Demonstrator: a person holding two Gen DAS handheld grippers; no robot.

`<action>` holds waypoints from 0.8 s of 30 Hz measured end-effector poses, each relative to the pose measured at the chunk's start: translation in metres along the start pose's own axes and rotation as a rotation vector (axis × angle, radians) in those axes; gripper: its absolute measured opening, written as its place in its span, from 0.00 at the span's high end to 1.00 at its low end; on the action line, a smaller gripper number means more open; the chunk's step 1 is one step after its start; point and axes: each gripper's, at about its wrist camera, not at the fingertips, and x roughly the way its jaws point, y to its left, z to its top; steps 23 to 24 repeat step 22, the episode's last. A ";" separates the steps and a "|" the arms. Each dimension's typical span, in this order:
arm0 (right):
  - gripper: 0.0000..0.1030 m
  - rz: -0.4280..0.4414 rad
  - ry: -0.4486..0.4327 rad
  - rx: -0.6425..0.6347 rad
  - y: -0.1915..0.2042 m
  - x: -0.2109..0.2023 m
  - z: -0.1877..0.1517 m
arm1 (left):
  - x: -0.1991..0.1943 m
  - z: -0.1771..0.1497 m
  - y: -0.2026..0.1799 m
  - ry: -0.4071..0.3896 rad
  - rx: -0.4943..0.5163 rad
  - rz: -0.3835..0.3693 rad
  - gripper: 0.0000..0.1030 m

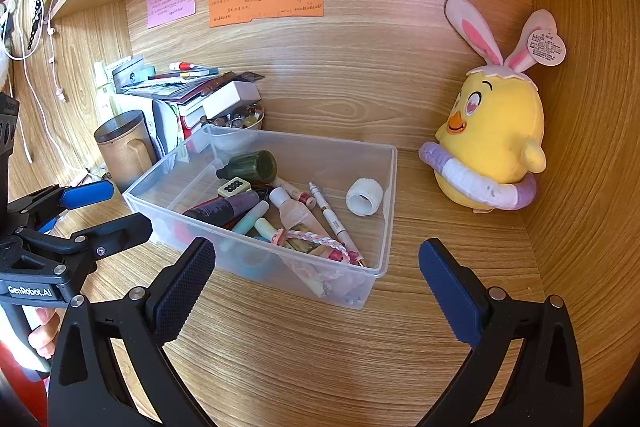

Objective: Organize objects

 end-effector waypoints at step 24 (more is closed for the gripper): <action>0.01 -0.001 -0.005 0.000 0.000 -0.003 0.001 | -0.005 -0.002 -0.005 -0.005 0.024 -0.023 0.04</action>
